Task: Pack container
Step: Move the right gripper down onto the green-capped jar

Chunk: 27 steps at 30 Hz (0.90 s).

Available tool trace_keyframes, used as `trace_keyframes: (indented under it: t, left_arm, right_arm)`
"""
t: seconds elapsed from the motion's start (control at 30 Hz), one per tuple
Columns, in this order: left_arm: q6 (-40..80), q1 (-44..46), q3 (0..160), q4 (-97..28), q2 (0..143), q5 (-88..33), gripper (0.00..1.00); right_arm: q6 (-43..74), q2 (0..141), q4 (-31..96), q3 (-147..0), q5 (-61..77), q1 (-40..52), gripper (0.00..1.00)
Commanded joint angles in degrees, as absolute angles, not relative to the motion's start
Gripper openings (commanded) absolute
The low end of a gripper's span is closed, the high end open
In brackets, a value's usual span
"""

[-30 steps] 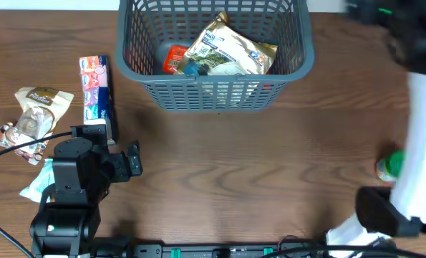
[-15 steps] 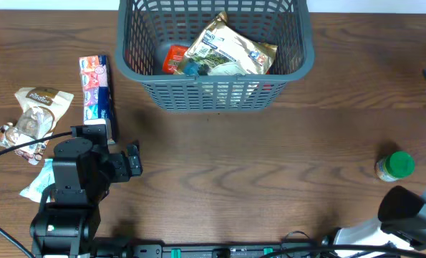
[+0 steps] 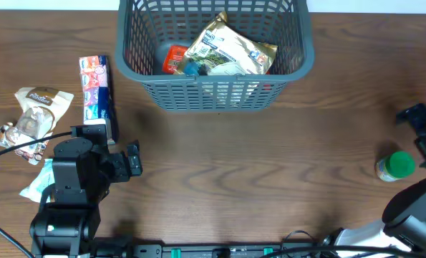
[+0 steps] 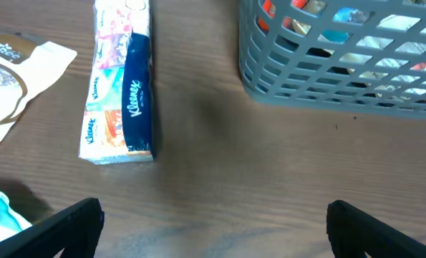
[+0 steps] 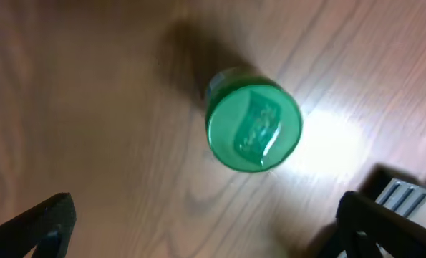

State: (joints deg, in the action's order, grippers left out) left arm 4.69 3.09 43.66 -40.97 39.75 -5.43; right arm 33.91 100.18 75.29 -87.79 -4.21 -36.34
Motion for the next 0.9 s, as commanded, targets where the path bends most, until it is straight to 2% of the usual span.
trace_keyframes:
  t: [0.0,0.6,0.87]
  left_arm:
    - [4.99,2.81,44.86,-41.12,39.59,-5.39,0.98]
    - [4.99,2.81,44.86,-41.12,39.59,-5.39,0.98]
    - [4.99,2.81,44.86,-41.12,39.59,-5.39,0.98]
  right_arm:
    - [34.26,99.44,71.94,-82.50,-3.38,-37.23,0.99]
    - [33.85,99.46,64.93,-75.20,-5.21,-43.27,0.99]
    - [33.58,99.48,54.24,-65.76,-5.08,-43.20,0.99]
